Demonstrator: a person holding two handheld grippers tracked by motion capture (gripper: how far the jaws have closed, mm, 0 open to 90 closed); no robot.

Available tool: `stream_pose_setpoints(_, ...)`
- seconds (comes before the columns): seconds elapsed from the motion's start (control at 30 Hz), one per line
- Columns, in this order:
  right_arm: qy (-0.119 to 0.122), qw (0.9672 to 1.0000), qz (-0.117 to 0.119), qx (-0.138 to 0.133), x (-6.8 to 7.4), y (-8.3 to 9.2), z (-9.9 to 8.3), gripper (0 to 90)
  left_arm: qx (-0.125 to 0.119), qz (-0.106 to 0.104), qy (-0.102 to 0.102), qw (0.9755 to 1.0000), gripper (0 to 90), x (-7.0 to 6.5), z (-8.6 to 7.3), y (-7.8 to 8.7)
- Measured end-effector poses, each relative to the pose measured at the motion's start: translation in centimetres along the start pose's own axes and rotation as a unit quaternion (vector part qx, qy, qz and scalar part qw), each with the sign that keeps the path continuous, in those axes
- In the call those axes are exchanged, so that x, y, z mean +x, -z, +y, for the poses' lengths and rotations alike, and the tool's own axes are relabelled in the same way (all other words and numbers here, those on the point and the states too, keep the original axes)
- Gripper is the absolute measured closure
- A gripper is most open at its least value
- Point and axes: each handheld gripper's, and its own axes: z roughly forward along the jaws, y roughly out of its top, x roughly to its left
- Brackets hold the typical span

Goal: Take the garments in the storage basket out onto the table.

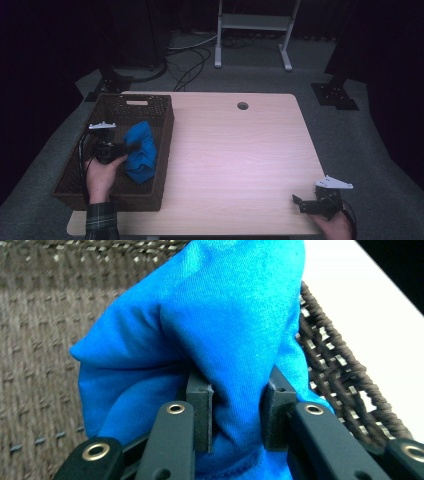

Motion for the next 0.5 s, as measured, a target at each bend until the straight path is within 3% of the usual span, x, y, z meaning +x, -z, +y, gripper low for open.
stream_pose_setpoints(0.13, 0.0, 1.0, 0.0, 0.0, 0.0, 0.0, 0.0, 0.0, -0.024, -0.013, 0.007, 0.9996, 72.1, 0.2, 0.0, 0.5)
stream_pose_setpoints(0.27, -0.002, 1.0, -0.001, 0.0, 0.1, 0.0, 0.0, 0.0, -0.047, -0.041, 0.015, 0.998, 72.1, 0.4, -0.1, 0.8)
stream_pose_setpoints(0.5, -0.002, 1.0, -0.001, 0.0, 0.1, 0.0, 0.0, 0.0, -0.069, -0.055, 0.014, 0.996, 72.1, 0.4, -0.1, 1.3)
